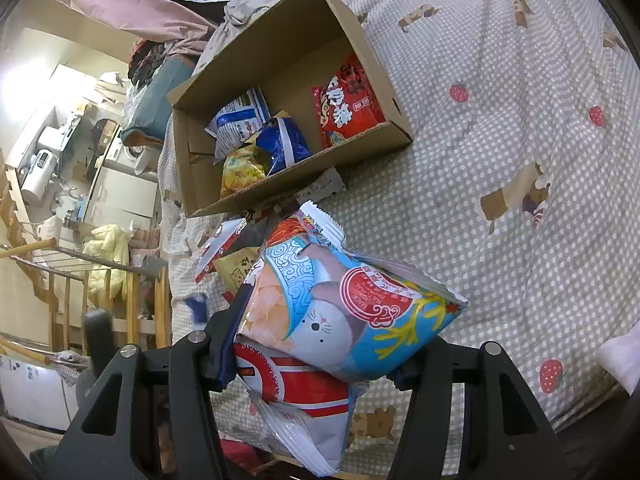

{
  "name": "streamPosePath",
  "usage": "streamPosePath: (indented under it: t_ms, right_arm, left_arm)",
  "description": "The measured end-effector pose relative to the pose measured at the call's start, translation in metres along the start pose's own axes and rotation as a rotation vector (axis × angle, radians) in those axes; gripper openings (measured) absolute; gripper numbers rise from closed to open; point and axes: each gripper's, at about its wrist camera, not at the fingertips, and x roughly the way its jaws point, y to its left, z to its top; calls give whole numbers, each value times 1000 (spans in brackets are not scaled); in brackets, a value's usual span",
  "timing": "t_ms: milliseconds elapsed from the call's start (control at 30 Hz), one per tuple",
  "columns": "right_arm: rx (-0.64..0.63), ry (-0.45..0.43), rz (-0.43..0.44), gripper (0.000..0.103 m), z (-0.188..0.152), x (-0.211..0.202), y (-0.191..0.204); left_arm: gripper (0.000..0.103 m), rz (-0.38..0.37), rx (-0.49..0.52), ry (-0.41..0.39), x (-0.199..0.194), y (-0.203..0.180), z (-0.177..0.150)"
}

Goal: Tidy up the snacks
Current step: 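Lift the stick packet with the left gripper while the right lifts the cartoon bag, then carry both packets over the box and open both grippers to drop them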

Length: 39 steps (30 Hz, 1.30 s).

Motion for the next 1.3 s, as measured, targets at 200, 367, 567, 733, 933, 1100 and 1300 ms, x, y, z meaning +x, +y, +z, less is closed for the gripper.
streamPosePath:
  t_ms: [200, 367, 567, 733, 933, 1100, 1300]
  right_arm:
    - [-52, -28, 28, 58, 4, -3, 11]
    - [-106, -96, 67, 58, 18, -14, 23]
    - [-63, -138, 189, 58, 40, -20, 17]
    - [-93, -181, 198, 58, 60, -22, 21]
    - [-105, -226, 189, 58, 86, -18, 24]
    - [-149, -264, 162, 58, 104, -18, 28]
    - [-130, -376, 151, 58, 125, -31, 28]
  left_arm:
    - [12, 1, 23, -154, -34, 11, 25]
    - [12, 1, 7, -252, -56, 8, 43]
    - [12, 26, 31, -327, -65, 7, 59]
    - [12, 35, 34, -362, -66, 7, 77]
    - [12, 37, 30, -405, -67, 5, 105]
    - [12, 15, 37, -445, -68, 3, 126]
    - [12, -29, 2, -498, -66, 13, 152]
